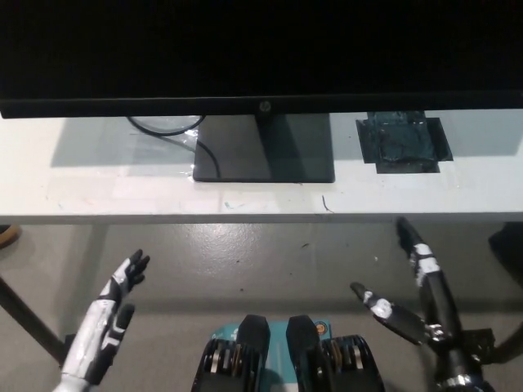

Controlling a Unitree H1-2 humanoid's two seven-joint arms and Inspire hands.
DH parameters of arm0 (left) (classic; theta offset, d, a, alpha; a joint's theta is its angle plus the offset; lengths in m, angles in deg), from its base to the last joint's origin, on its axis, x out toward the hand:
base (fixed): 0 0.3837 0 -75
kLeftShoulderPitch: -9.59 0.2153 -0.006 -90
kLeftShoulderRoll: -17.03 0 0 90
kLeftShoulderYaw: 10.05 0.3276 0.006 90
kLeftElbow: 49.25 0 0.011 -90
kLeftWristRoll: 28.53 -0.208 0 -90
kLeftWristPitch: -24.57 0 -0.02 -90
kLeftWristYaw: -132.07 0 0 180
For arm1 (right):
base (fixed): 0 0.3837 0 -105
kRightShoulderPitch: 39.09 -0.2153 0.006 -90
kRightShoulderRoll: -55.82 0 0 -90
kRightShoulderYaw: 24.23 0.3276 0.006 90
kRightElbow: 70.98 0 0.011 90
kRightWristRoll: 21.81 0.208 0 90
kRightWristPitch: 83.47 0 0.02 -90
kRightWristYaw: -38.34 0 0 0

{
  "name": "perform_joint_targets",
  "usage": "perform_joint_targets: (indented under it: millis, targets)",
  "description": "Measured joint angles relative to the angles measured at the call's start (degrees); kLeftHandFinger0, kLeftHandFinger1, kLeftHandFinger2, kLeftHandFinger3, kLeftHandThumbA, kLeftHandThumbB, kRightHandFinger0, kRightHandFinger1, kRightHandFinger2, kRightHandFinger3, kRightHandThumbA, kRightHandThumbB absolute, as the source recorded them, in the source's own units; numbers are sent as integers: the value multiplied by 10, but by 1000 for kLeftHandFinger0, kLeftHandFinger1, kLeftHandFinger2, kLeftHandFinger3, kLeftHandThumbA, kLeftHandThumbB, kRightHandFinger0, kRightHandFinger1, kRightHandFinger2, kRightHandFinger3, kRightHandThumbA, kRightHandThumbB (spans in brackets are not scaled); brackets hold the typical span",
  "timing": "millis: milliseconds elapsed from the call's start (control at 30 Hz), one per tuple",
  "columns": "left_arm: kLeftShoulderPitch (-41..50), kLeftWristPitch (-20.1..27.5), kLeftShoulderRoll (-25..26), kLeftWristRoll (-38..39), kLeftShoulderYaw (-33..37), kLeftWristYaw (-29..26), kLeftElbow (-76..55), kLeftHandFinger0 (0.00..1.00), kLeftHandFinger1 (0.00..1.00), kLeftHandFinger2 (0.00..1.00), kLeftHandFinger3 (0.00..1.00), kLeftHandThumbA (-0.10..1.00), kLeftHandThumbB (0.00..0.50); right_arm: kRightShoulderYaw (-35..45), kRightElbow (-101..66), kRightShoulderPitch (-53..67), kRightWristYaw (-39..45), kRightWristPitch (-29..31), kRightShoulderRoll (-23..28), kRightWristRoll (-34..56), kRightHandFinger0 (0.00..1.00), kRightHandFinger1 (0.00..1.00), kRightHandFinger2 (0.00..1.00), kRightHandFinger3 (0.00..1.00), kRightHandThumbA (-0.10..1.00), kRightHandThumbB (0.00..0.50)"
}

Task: The monitor is placed at the center of the table and the robot uses both its hand to grab the left and right sides of the monitor to tilt the angle of the monitor downwards

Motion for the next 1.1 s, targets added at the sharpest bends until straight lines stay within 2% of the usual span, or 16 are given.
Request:
perform_joint_targets:
  millis: [33, 67, 133, 233, 300, 433, 600, 633, 700, 733, 1000, 1033, 1100]
  targets:
    - [3, 2, 2, 2, -1, 0, -12, 1000, 1000, 1000, 1000, 1000, 332, 0, -7, 5, -3, 1, 3, -1, 1000, 1000, 1000, 1000, 960, 372]
    - [6, 5, 6, 5, -4, 0, -27, 1000, 1000, 1000, 1000, 1000, 308, 0, -19, 14, -11, 2, 9, -2, 1000, 1000, 1000, 1000, 923, 379]
    - [12, 6, 9, 8, -17, 1, -64, 1000, 1000, 1000, 1000, 1000, 312, 2, -49, 27, -21, 2, 18, -6, 1000, 1000, 1000, 1000, 933, 352]
    - [14, 5, 18, 14, -56, -1, -129, 1000, 1000, 1000, 1000, 1000, 318, 18, -87, 30, -37, 2, 36, -13, 1000, 1000, 1000, 1000, 935, 373]
    - [13, 5, 31, 25, -91, -1, -180, 1000, 1000, 1000, 1000, 1000, 310, 42, -113, 22, -49, 3, 54, -18, 1000, 1000, 1000, 1000, 968, 361]
    - [-17, 6, 79, 50, -147, -1, -199, 1000, 1000, 1000, 1000, 1000, 342, 87, -126, -9, -63, 9, 85, -19, 1000, 1000, 1000, 1000, 1000, 380]
    - [-64, 7, 130, 66, -193, 0, -151, 1000, 1000, 1000, 1000, 1000, 353, 123, -114, -47, -63, 14, 104, -16, 1000, 1000, 1000, 1000, 1000, 380]
    - [-70, 7, 137, 68, -197, 0, -145, 1000, 1000, 1000, 1000, 1000, 397, 126, -113, -51, -62, 15, 106, -16, 1000, 1000, 1000, 1000, 1000, 380]
    - [-80, 6, 146, 72, -204, 1, -123, 1000, 1000, 1000, 1000, 1000, 380, 131, -104, -57, -59, 17, 109, -16, 1000, 1000, 1000, 1000, 1000, 383]
    - [-86, 4, 152, 73, -208, 2, -110, 1000, 1000, 1000, 1000, 1000, 396, 133, -98, -60, -56, 17, 110, -16, 1000, 1000, 1000, 1000, 1000, 390]
    - [-129, -16, 209, 85, -240, 10, 22, 1000, 1000, 1000, 1000, 1000, 416, 145, -52, -111, -11, 7, 152, 6, 1000, 1000, 1000, 1000, 1000, 380]
    - [-136, -18, 214, 85, -242, 10, 30, 1000, 1000, 1000, 1000, 1000, 457, 146, -50, -119, -6, 5, 157, 10, 1000, 1000, 1000, 1000, 1000, 369]
    - [-152, -27, 225, 88, -243, 14, 48, 1000, 1000, 1000, 1000, 1000, 475, 147, -36, -140, 11, -4, 166, 23, 1000, 1000, 1000, 1000, 1000, 364]
